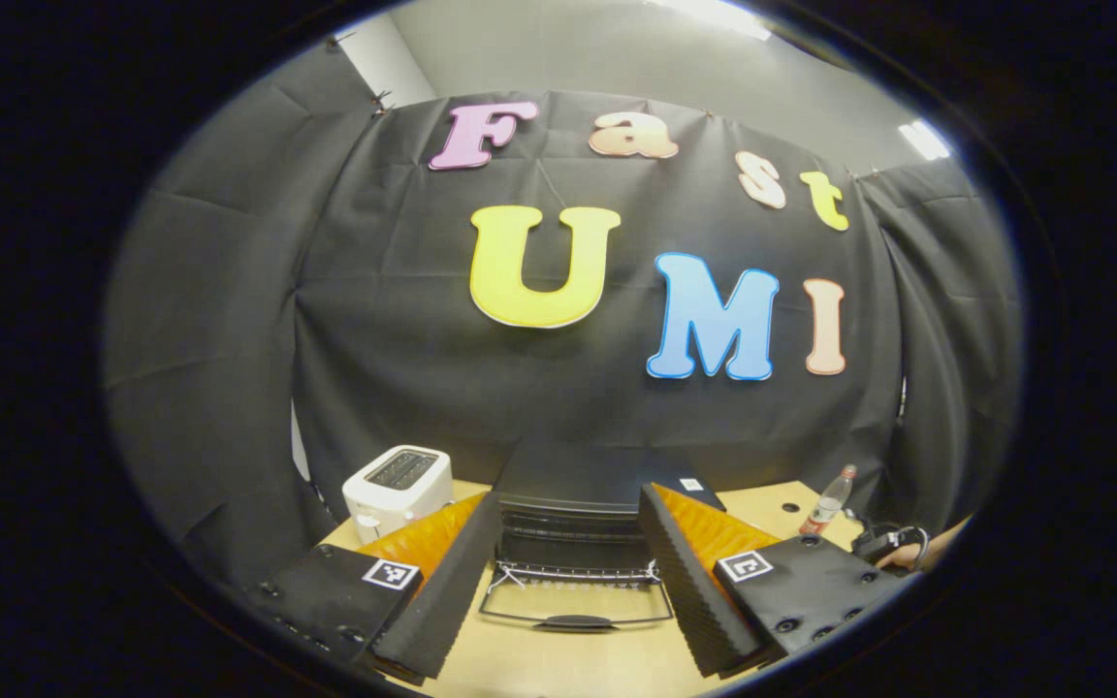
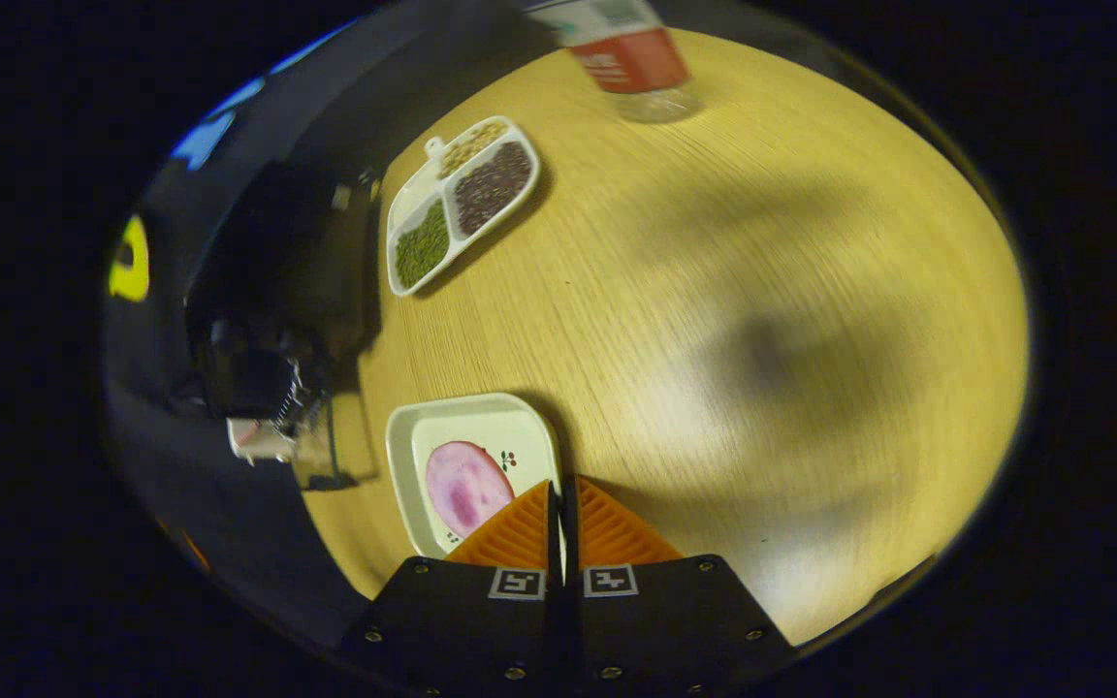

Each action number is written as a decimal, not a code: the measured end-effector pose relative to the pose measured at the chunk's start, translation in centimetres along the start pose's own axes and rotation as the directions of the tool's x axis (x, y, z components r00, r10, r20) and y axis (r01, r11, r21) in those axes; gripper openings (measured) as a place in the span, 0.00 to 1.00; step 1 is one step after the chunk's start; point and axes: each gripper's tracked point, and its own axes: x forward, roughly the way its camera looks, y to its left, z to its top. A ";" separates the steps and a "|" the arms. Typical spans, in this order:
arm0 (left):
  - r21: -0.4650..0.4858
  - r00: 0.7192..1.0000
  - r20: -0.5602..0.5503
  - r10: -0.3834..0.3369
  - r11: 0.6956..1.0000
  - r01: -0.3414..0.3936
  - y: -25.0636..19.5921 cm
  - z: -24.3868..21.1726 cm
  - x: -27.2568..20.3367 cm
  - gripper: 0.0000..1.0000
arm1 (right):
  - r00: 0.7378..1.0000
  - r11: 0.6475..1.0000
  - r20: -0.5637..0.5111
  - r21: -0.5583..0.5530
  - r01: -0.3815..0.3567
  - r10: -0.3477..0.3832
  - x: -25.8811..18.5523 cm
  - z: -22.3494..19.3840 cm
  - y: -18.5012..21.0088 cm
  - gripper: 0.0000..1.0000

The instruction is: Open the electric oven with the left hand, put the food in, and close the electric oven.

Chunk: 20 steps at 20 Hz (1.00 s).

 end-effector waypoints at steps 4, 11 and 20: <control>0.000 1.000 -0.019 0.000 1.000 0.000 -1.0 -0.3 0.5 0.96 | 0.981 0.951 0.061 0.241 -0.194 0.185 -0.5 -0.4 0.4 0.00; 0.013 1.000 -0.001 -0.017 1.000 0.017 -3.2 0.4 0.3 0.96 | 0.962 0.935 0.144 0.242 -0.260 0.230 -2.3 -0.3 1.5 0.00; 0.013 0.999 0.007 -0.033 0.999 0.033 -0.3 0.1 -0.8 0.96 | 0.929 0.916 0.114 0.162 -0.367 0.352 -3.7 -8.0 13.3 0.00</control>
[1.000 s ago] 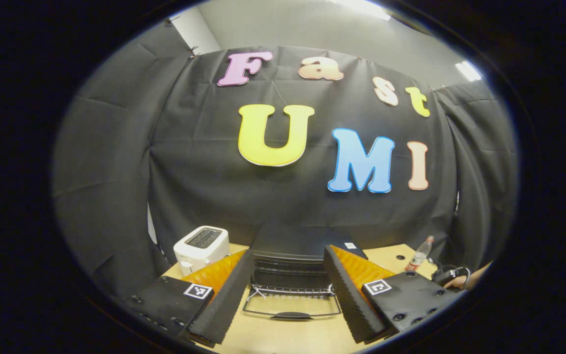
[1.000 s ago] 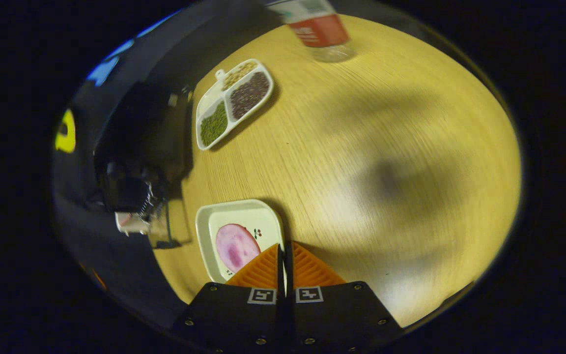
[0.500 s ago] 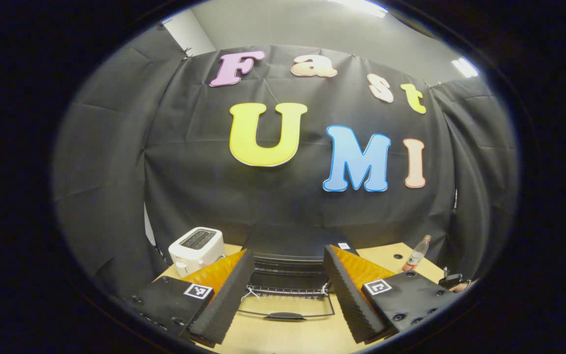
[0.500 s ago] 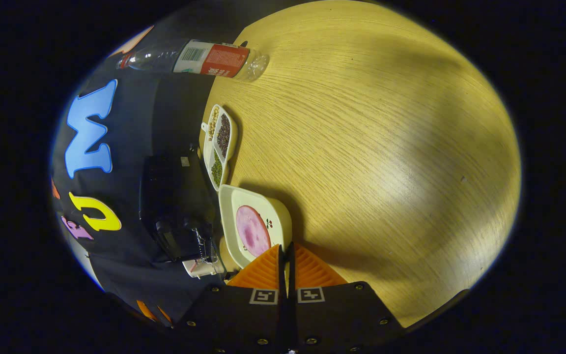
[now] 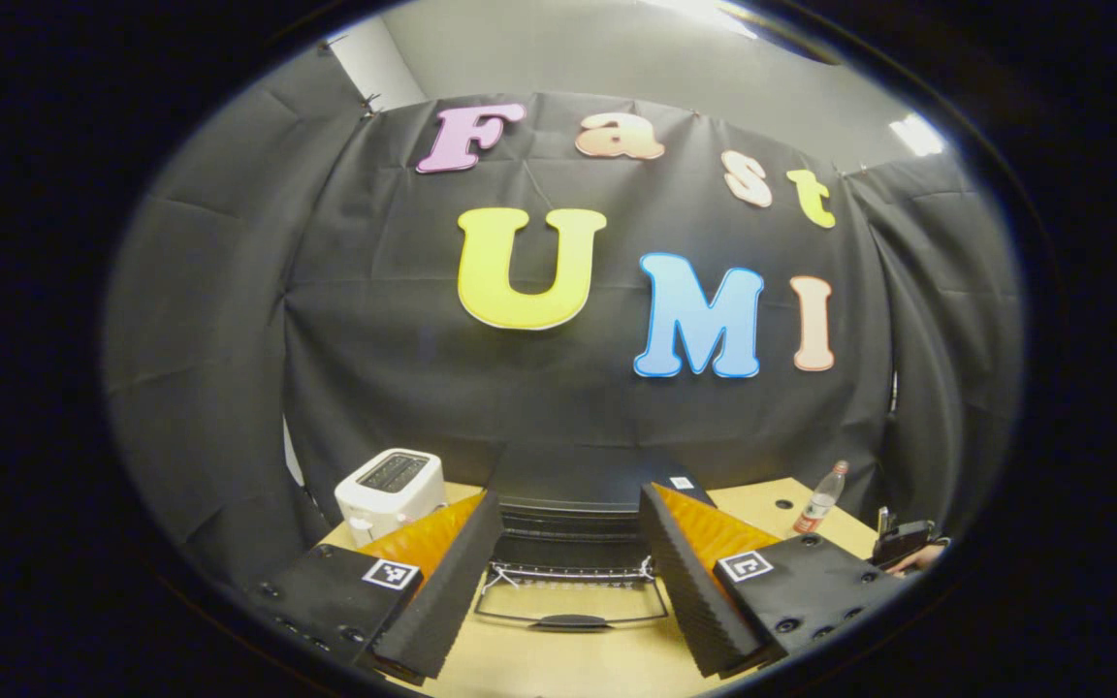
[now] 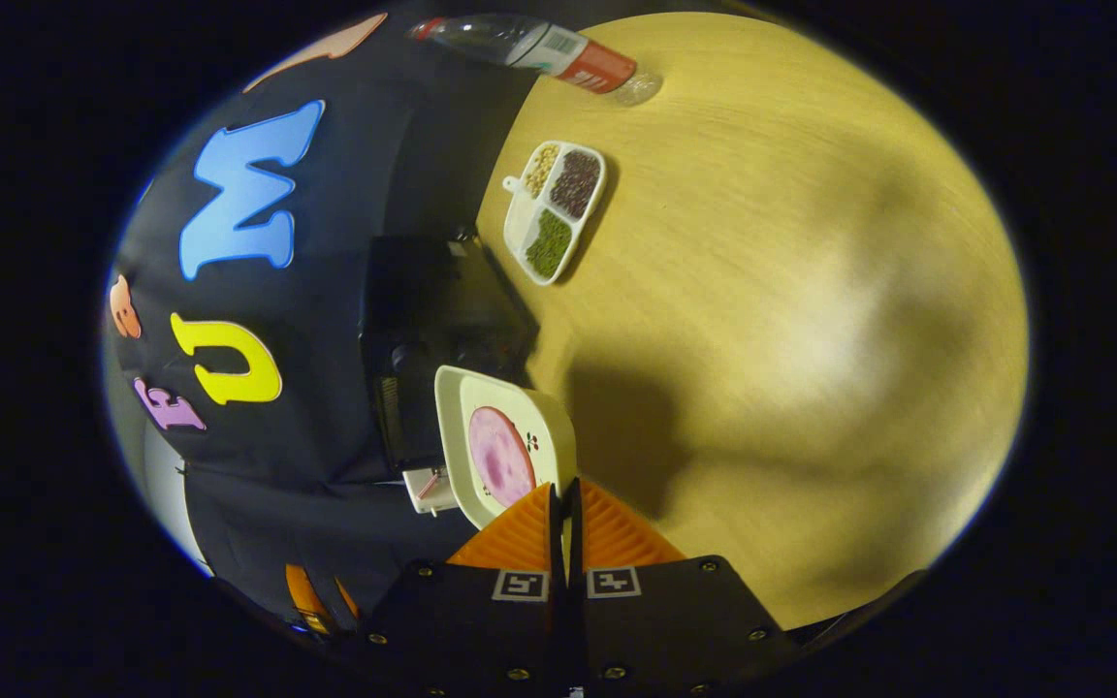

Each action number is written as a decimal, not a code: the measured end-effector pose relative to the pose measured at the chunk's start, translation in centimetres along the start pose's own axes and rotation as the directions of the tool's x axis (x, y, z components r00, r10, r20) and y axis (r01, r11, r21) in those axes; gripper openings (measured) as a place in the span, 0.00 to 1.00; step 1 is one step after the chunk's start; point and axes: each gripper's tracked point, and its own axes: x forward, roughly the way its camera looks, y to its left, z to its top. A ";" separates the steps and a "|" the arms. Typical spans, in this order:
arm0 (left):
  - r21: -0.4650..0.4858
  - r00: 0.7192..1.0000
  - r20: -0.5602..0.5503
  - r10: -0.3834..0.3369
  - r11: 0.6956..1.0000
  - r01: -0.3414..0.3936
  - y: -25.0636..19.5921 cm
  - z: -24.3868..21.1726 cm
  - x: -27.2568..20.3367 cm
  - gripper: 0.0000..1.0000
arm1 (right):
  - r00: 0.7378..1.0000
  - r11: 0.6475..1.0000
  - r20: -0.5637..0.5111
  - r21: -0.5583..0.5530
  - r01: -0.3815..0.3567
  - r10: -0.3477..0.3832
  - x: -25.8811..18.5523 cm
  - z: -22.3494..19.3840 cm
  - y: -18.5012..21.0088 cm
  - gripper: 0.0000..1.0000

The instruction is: Open the electric oven with the left hand, put the food in, and close the electric oven.

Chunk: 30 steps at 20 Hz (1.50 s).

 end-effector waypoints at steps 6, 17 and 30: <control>-0.035 0.999 0.020 0.033 0.999 -0.033 4.8 0.6 -1.4 0.97 | 1.000 1.000 0.014 0.007 -0.016 0.016 7.3 -4.4 6.2 0.00; -0.041 0.986 0.018 0.168 0.985 -0.167 13.3 0.4 -5.7 0.97 | 0.952 0.963 0.296 0.271 0.001 -0.084 20.4 -0.2 10.3 0.00; -0.074 0.983 -0.021 0.182 0.980 -0.183 15.0 -0.7 -4.8 0.96 | 0.899 0.940 0.418 0.340 -0.026 -0.126 27.9 2.4 14.7 0.01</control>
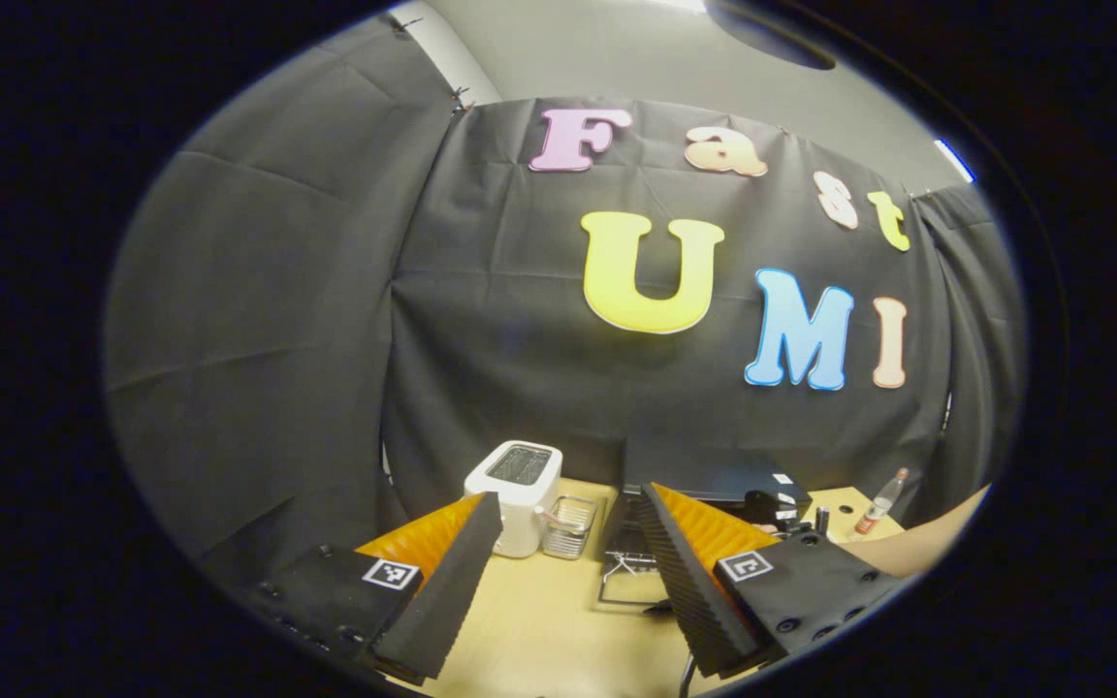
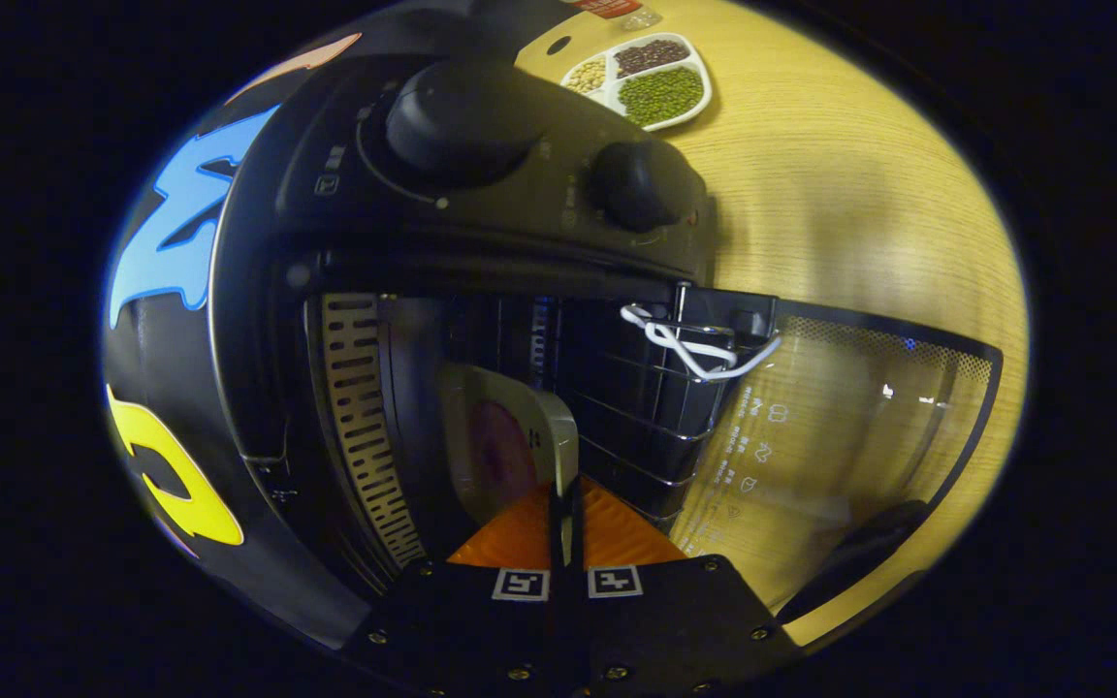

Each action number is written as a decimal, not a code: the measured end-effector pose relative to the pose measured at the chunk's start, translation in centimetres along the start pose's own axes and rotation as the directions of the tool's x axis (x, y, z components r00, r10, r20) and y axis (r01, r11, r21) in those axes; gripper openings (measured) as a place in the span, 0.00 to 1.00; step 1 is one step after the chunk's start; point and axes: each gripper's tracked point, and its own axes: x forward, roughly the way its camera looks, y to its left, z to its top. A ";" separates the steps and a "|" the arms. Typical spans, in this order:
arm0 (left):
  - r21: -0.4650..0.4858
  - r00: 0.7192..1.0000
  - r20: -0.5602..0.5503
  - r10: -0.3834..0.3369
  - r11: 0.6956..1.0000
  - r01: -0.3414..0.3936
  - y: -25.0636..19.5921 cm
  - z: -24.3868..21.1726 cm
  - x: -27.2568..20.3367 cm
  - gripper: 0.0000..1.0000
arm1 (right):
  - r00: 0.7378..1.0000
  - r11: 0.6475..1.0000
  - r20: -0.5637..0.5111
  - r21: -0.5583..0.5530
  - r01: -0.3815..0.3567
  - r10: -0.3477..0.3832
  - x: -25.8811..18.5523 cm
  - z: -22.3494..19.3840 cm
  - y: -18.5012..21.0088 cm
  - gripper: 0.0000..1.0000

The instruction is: Open the electric oven with the left hand, put the food in, and close the electric oven.

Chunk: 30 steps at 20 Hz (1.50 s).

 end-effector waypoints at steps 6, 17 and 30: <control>0.012 0.998 -0.004 -0.067 0.998 0.067 -3.3 0.0 1.8 0.96 | 0.998 0.986 -0.051 -0.159 -0.050 0.042 -3.3 -0.1 -0.8 0.19; 0.022 0.980 -0.018 -0.199 0.980 0.199 -14.2 -0.4 3.1 1.00 | 0.992 0.500 -0.029 -0.862 -0.086 0.122 -22.0 8.9 0.0 0.24; 0.019 0.945 0.183 -0.272 0.962 0.273 -25.1 8.7 0.5 1.00 | 0.763 0.186 0.143 -0.982 0.030 0.630 -45.2 22.1 13.0 0.88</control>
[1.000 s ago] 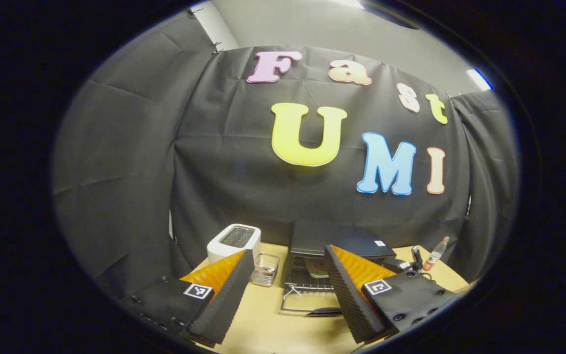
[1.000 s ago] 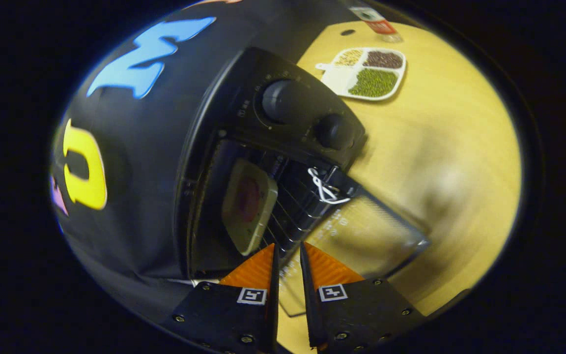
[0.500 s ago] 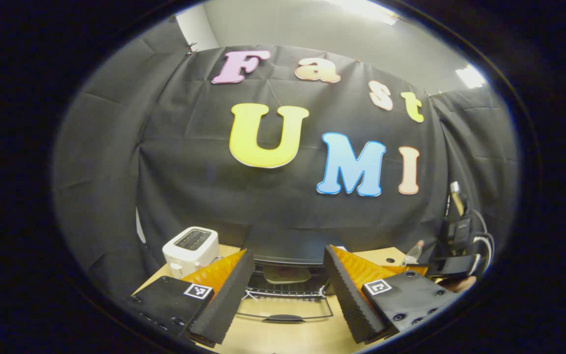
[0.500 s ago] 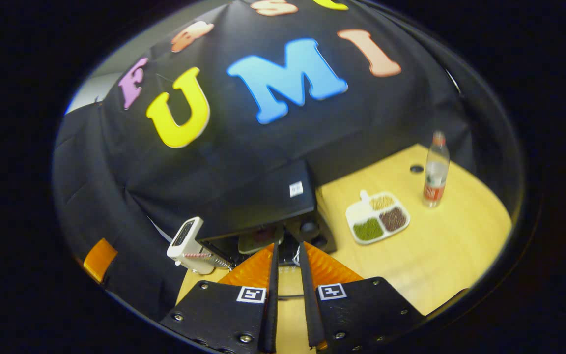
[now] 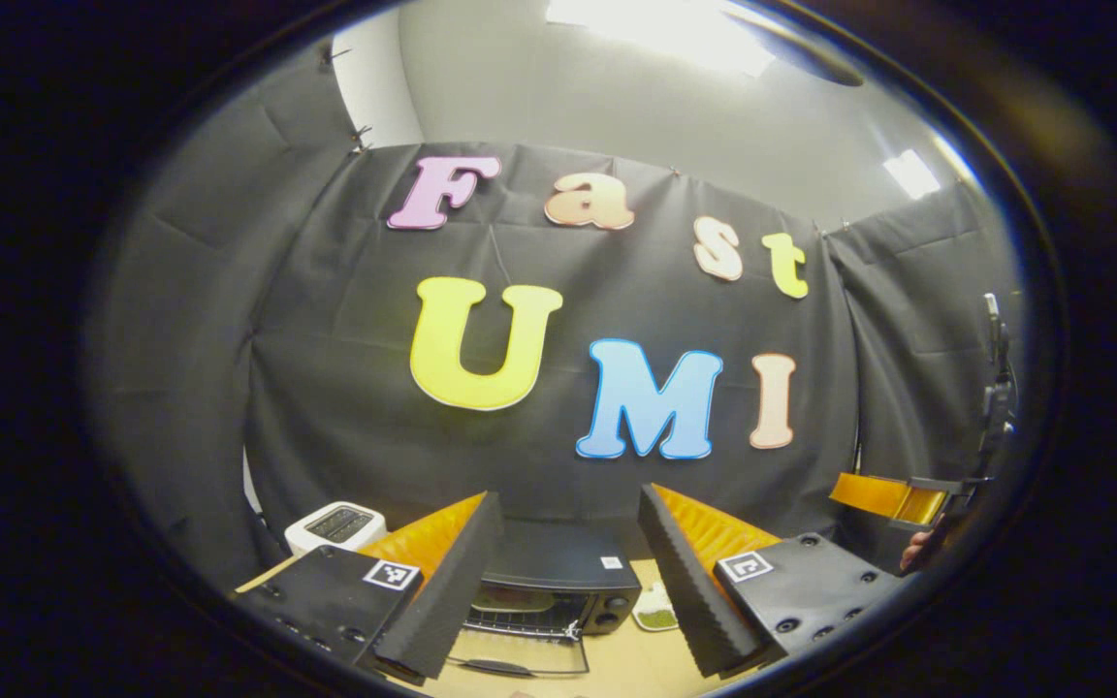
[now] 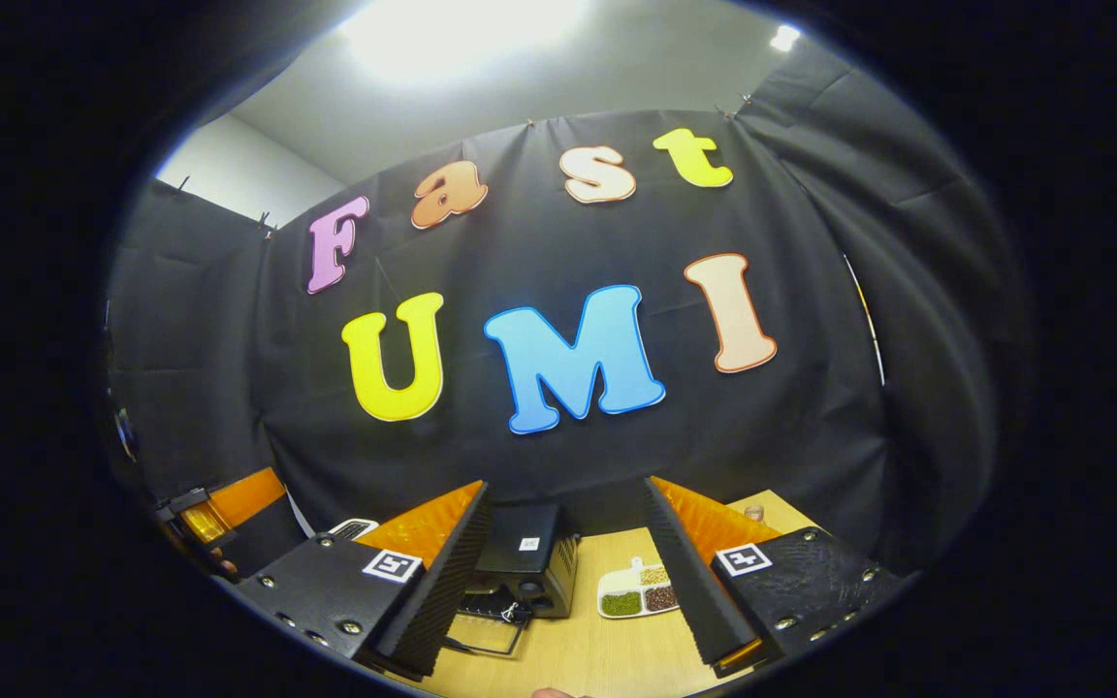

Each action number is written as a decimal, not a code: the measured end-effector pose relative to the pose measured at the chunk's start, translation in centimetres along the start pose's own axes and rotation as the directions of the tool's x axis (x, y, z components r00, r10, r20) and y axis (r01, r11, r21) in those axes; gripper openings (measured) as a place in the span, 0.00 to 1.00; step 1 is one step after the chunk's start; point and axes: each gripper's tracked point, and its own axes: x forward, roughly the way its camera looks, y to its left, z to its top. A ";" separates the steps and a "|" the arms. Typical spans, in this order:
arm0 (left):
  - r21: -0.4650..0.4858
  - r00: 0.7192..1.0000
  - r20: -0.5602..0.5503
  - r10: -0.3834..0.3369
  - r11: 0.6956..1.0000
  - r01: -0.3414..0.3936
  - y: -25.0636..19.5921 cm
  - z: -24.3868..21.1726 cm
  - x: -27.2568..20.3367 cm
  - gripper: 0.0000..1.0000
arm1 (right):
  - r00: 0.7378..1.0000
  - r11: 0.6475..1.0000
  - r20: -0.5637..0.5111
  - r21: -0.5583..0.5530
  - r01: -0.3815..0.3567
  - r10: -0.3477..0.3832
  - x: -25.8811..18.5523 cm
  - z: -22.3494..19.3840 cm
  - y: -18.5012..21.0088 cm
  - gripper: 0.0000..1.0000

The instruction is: Open the electric oven with the left hand, put the food in, and close the electric oven.

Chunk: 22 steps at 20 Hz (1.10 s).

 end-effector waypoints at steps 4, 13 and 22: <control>0.023 0.982 -0.190 0.020 1.000 -0.016 0.5 -6.1 1.7 1.00 | 1.000 1.000 -0.011 -0.012 0.016 -0.016 0.3 -0.3 -1.9 0.95; 0.022 0.661 -0.749 0.045 0.999 -0.043 4.5 -27.2 0.7 0.97 | 0.997 0.999 -0.070 -0.028 0.026 -0.028 1.5 -3.2 -4.1 0.95; 0.045 0.328 -0.943 0.052 0.999 -0.028 7.7 -41.1 -1.4 0.93 | 0.991 0.997 -0.112 -0.036 0.074 -0.078 2.5 -4.9 -6.5 0.95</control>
